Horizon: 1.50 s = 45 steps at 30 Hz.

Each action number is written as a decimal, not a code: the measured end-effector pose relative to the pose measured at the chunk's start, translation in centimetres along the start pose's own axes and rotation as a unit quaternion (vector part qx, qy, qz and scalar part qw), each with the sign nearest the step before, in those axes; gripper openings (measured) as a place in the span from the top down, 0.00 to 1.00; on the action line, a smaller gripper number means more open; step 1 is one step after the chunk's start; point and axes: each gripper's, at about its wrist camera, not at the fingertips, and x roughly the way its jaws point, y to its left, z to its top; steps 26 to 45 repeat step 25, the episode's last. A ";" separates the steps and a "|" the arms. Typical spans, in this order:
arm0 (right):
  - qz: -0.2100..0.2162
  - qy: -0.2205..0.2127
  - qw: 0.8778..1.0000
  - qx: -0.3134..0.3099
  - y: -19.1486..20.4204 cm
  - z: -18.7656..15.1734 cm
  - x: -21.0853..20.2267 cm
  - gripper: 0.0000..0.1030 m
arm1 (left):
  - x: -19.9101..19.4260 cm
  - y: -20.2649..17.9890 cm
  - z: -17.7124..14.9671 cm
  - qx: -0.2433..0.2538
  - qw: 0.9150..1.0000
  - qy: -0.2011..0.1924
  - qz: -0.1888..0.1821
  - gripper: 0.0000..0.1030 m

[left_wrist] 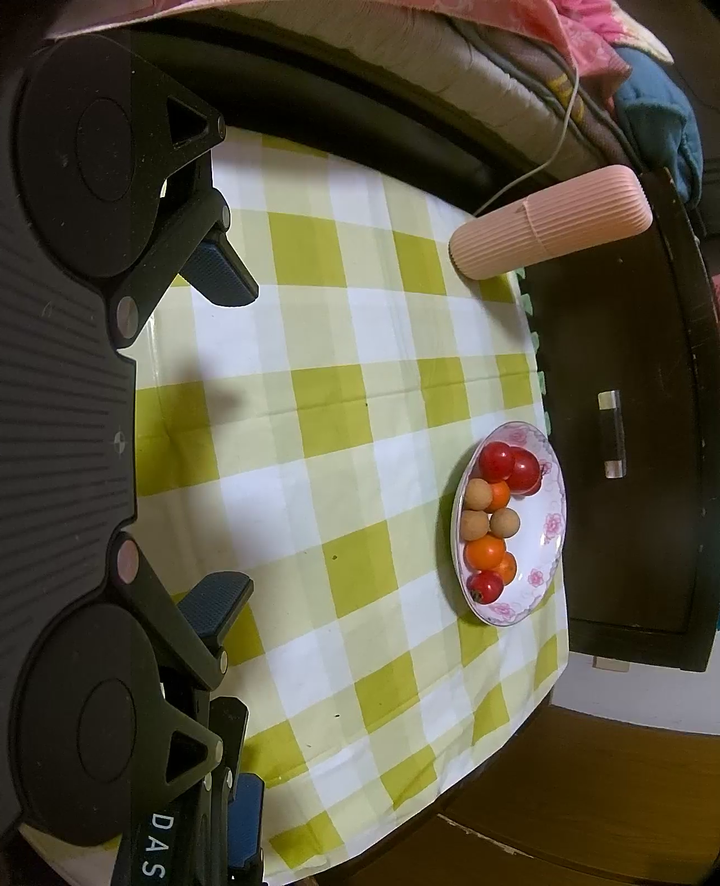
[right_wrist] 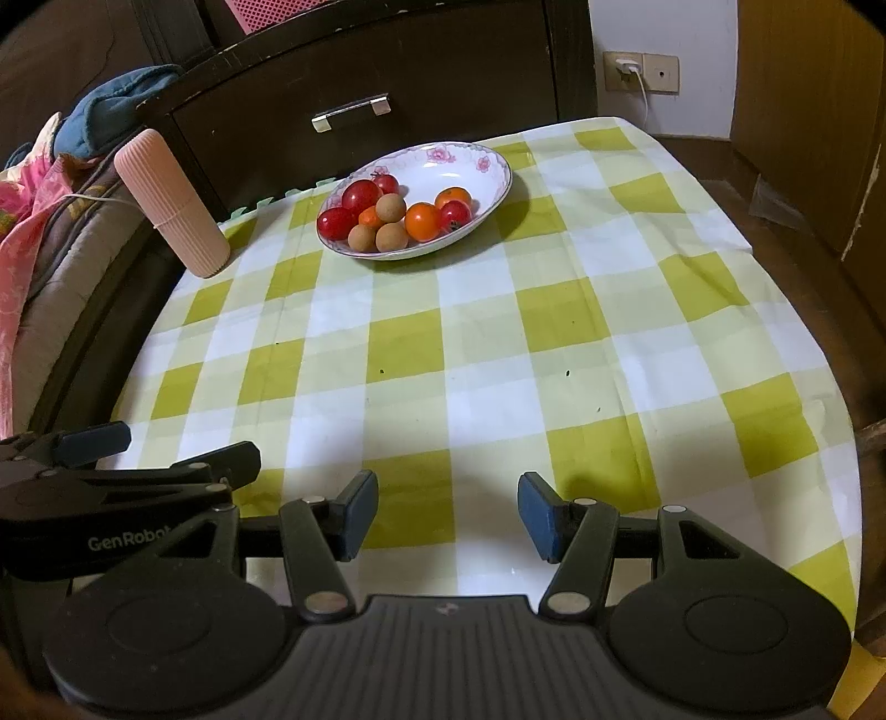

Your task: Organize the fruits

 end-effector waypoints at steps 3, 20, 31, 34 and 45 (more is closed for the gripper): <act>0.000 0.001 1.000 0.000 0.0 0.0 0.0 0.48 | 0.1 0.0 -0.1 0.001 1.000 0.000 0.001 0.00; -0.001 0.001 1.000 0.000 0.0 -0.1 0.2 0.48 | 0.1 0.1 -0.2 0.002 1.000 0.000 0.004 0.00; 0.000 0.001 1.000 0.000 0.0 -0.1 0.2 0.48 | 0.1 0.1 -0.1 0.001 1.000 -0.001 0.006 0.00; 0.000 0.001 1.000 0.000 0.0 -0.1 0.2 0.48 | 0.1 0.1 -0.1 0.001 1.000 -0.001 0.006 0.00; 0.000 0.001 1.000 0.000 0.0 -0.1 0.2 0.48 | 0.1 0.1 -0.1 0.001 1.000 -0.001 0.006 0.00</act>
